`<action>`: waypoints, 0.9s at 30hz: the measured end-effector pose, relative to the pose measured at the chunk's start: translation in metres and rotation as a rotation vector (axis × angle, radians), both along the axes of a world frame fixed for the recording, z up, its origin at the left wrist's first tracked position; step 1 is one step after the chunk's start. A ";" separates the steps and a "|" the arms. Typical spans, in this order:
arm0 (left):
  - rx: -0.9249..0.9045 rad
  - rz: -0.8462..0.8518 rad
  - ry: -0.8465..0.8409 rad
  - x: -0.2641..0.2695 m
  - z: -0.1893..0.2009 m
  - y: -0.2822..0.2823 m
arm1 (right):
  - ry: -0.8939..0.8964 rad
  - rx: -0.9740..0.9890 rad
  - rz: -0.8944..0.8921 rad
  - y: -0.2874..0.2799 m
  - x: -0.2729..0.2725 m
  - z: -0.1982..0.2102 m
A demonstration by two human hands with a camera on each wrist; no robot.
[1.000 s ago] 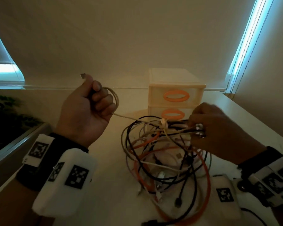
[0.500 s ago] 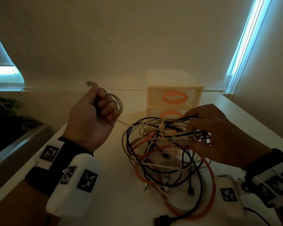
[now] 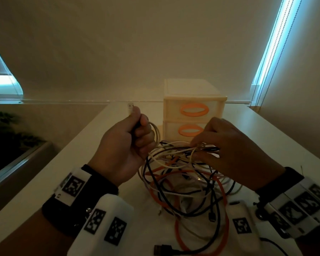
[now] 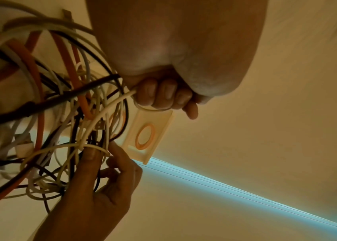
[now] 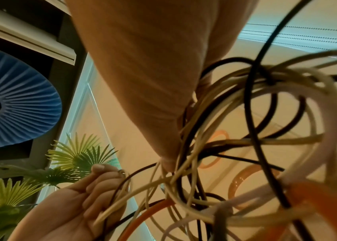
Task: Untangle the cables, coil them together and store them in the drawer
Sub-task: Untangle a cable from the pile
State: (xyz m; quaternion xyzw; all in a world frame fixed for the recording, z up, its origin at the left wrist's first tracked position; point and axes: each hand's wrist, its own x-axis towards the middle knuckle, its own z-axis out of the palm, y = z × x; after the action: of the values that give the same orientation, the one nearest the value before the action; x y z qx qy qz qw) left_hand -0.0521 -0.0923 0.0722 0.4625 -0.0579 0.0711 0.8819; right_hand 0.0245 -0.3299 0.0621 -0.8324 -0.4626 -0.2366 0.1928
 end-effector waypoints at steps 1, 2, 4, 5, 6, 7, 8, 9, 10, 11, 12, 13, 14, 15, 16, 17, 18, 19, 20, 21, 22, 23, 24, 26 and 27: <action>0.011 0.001 0.003 0.000 -0.001 0.000 | 0.010 0.012 0.015 0.001 -0.002 0.001; 0.023 0.002 0.004 0.000 -0.002 0.000 | 0.030 0.023 0.039 0.002 -0.004 0.001; 0.042 0.002 0.004 0.000 -0.003 0.001 | 0.076 0.035 0.077 0.002 -0.006 0.003; 0.050 0.003 0.005 0.001 -0.003 0.001 | 0.092 0.055 0.076 0.002 -0.006 0.004; 0.058 0.006 0.006 0.001 -0.004 0.002 | 0.110 0.097 0.057 0.001 -0.006 0.005; 0.067 0.008 0.009 0.001 -0.004 0.002 | 0.131 0.156 0.025 0.000 -0.005 0.005; 0.076 0.011 0.013 0.002 -0.005 0.003 | 0.155 0.222 -0.016 -0.001 -0.005 0.006; 0.086 0.014 0.019 0.002 -0.006 0.003 | 0.177 0.290 -0.062 -0.001 -0.004 0.006; 0.099 0.016 0.029 0.002 -0.006 0.004 | 0.204 0.357 -0.111 -0.001 -0.002 0.006; 0.112 0.016 0.038 0.002 -0.006 0.005 | 0.239 0.424 -0.164 -0.001 0.000 0.005; 0.124 0.015 0.046 0.002 -0.006 0.005 | 0.285 0.493 -0.208 -0.001 0.003 0.005; 0.135 0.013 0.054 0.001 -0.006 0.005 | 0.329 0.560 -0.238 -0.001 0.005 0.004; 0.142 0.011 0.059 0.001 -0.006 0.004 | 0.338 0.602 -0.257 0.000 0.006 0.003; 0.147 0.009 0.063 0.001 -0.006 0.003 | 0.297 0.608 -0.264 0.001 0.006 0.001; 0.149 0.006 0.065 0.000 -0.006 0.002 | 0.234 0.589 -0.250 0.002 0.005 0.001; 0.152 0.002 0.065 0.000 -0.006 0.002 | 0.174 0.556 -0.201 0.003 0.003 0.001; 0.156 -0.002 0.064 0.000 -0.006 0.001 | 0.136 0.507 -0.120 0.003 0.000 0.002; 0.164 -0.005 0.063 0.000 -0.006 0.001 | 0.102 0.438 -0.041 0.002 -0.001 0.002; 0.172 -0.007 0.063 -0.001 -0.006 0.001 | 0.086 0.354 0.021 0.001 -0.002 0.002; 0.180 -0.011 0.063 -0.001 -0.006 0.000 | 0.092 0.264 0.055 0.000 -0.002 0.003; 0.187 -0.016 0.063 -0.001 -0.006 -0.001 | 0.098 0.169 0.065 -0.002 -0.001 0.004; 0.192 -0.021 0.064 -0.001 -0.006 -0.001 | 0.084 0.074 0.056 -0.003 0.000 0.005; 0.195 -0.025 0.065 -0.001 -0.007 -0.002 | 0.049 -0.014 0.034 -0.004 0.001 0.006; 0.206 -0.027 0.074 -0.001 -0.008 -0.002 | -0.018 -0.123 0.011 -0.004 0.002 0.006; 0.218 -0.024 0.079 0.000 -0.008 -0.001 | -0.015 -0.139 0.010 -0.004 0.001 0.006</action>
State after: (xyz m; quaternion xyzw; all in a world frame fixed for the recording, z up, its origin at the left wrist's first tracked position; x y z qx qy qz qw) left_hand -0.0526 -0.0936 0.0641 0.5573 -0.0360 0.0357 0.8288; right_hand 0.0259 -0.3342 0.0684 -0.8397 -0.4834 -0.2091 0.1322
